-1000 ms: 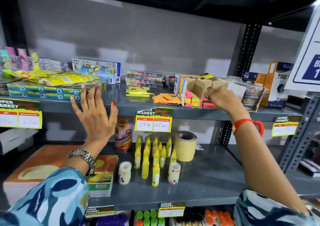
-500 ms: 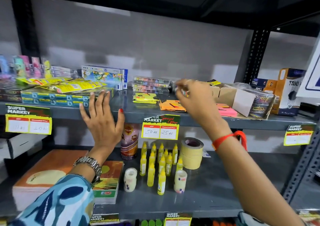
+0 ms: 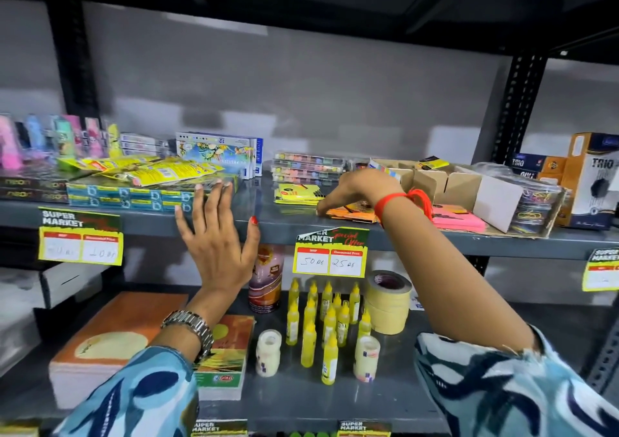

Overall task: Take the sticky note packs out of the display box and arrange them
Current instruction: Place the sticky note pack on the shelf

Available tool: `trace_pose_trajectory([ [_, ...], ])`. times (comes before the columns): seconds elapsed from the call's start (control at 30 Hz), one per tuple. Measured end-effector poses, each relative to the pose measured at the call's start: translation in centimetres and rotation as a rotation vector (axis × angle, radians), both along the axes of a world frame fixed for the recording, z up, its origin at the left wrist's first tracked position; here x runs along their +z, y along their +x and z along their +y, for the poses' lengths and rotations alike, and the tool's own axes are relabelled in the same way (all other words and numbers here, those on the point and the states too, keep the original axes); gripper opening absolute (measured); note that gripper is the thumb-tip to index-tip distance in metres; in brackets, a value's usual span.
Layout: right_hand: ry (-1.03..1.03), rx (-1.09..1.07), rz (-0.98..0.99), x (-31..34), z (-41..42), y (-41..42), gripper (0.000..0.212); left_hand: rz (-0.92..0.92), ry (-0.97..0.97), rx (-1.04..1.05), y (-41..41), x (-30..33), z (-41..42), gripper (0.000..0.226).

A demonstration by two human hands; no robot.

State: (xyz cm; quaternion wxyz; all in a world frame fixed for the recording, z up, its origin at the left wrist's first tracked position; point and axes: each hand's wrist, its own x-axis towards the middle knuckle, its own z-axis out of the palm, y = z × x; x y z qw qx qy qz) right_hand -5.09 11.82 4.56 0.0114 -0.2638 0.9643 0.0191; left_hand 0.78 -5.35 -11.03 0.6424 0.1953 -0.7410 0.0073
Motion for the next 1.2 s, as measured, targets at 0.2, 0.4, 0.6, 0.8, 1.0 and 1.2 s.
trace_pose_trajectory([
  [0.2, -0.030, 0.016, -0.075, 0.0, -0.2, 0.4, 0.060, 0.009, -0.003, -0.001, -0.1, 0.0, 0.0, 0.059],
  [0.4, -0.169, 0.002, -0.041, -0.7, -0.2, 0.3, 0.061, 0.011, -0.005, -0.006, 0.1, 0.1, 0.1, 0.058],
  [0.6, -0.281, -0.015, 0.041, -1.6, 0.1, 0.7, 0.068, 0.003, 0.002, -0.009, 0.2, 0.1, 0.2, 0.059],
  [0.8, -0.356, -0.032, 0.161, -3.4, 1.1, 2.1, 0.056, -0.002, 0.005, -0.018, 0.2, 0.0, 0.3, 0.059],
  [1.0, -0.373, 0.006, 0.177, -3.5, 2.1, 2.4, 0.044, -0.018, 0.014, -0.017, 0.3, 0.1, 0.3, 0.058],
  [1.2, -0.626, -0.003, 0.236, -3.0, 3.1, 3.4, 0.052, -0.008, 0.013, -0.039, 0.5, 0.1, 0.4, 0.059],
])
